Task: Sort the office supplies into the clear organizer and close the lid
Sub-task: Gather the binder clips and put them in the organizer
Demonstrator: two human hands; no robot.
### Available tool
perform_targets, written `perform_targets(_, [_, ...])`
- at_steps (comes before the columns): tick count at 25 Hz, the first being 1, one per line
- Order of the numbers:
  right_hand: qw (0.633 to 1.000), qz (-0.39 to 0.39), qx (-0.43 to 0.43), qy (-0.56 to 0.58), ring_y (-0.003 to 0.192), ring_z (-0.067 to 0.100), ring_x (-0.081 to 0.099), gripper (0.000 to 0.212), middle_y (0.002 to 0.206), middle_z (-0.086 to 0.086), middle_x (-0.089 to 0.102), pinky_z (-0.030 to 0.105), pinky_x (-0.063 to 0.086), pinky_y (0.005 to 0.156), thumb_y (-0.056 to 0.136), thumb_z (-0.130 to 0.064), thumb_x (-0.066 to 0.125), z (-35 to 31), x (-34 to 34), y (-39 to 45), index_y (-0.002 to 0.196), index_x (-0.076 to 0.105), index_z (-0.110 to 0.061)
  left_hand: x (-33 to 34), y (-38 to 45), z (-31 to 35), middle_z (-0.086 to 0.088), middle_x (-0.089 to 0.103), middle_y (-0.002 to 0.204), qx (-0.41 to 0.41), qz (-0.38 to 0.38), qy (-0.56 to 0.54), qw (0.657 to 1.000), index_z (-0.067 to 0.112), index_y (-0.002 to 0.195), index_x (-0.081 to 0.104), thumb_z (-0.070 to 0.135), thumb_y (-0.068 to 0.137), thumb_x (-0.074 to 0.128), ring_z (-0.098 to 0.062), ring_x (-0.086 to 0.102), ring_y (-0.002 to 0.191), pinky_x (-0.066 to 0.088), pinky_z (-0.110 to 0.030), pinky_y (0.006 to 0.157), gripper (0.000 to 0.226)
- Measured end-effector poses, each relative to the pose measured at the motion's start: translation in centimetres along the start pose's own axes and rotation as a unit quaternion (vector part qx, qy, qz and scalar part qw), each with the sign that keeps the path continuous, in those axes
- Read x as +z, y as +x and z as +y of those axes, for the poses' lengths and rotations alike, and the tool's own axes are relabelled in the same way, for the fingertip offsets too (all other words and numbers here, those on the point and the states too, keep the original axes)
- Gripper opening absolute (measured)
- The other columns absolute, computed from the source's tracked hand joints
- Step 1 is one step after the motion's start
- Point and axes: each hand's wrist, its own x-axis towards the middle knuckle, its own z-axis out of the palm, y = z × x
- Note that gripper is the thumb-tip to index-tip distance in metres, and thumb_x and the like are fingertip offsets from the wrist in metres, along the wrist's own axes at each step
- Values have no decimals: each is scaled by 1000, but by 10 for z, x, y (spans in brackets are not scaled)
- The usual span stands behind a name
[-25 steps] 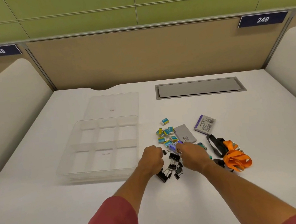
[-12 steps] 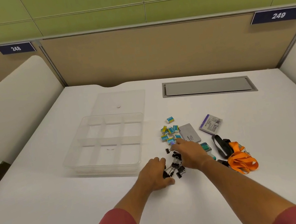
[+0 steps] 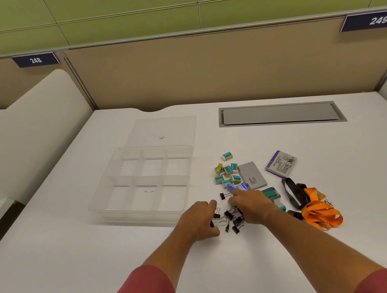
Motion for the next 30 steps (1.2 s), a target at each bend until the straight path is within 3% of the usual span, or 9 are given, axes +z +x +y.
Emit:
perform_targets(7, [998,18,42,37,93,32,61,40,126,16,44,37,54,73,80,-17,65,6,-13,-5,117,55,-8,-8,1,0,-7,52,90,-24,38,-13,999,9,91,55,43,81,52,-20,44,79,42,-33,67,36])
perform_targets(11, [994,43,78,69,85,28,62,40,124,15,42,31,46,62,78,-22,68,17,-15,-12,113,53,-10,-7,1,3,-8,52,87,-42,67,-60,995,6,85,55,41,86,47,-22,49,77,44,-36,68,36])
perform_targets(14, [990,56,96,86,78,25,59,37,121,13,43,32,51,63,78,-29,70,22,-14,-15,106,56,-10,-6,1,4,-9,51,88,-46,68,-78,994,5,85,52,39,88,47,-22,46,74,43,-37,67,35])
perform_targets(20, [976,55,134,161,79,21,53,26,96,6,61,32,47,67,77,-42,55,18,-7,-25,89,50,-19,-3,5,2,-7,46,89,-44,49,-95,993,9,86,47,31,88,46,-23,45,77,41,-36,69,22])
perform_targets(23, [971,58,150,178,79,21,51,25,83,3,52,30,41,65,80,-45,51,11,-1,-30,81,46,-20,-2,7,2,-11,50,96,-36,36,-99,994,12,85,46,25,91,42,-23,44,79,38,-33,70,16])
perform_targets(26, [968,45,158,191,81,20,52,27,87,5,56,32,43,67,89,-44,47,6,4,-33,90,52,-18,2,7,3,-15,55,97,-18,26,-85,996,12,79,46,21,92,40,-25,48,80,37,-33,68,17])
perform_targets(30, [966,15,157,207,100,24,59,32,114,9,63,35,48,81,90,-29,53,0,9,-35,120,50,-22,7,5,8,-15,62,90,10,28,-78,997,14,73,45,18,92,40,-32,56,82,40,-36,65,20])
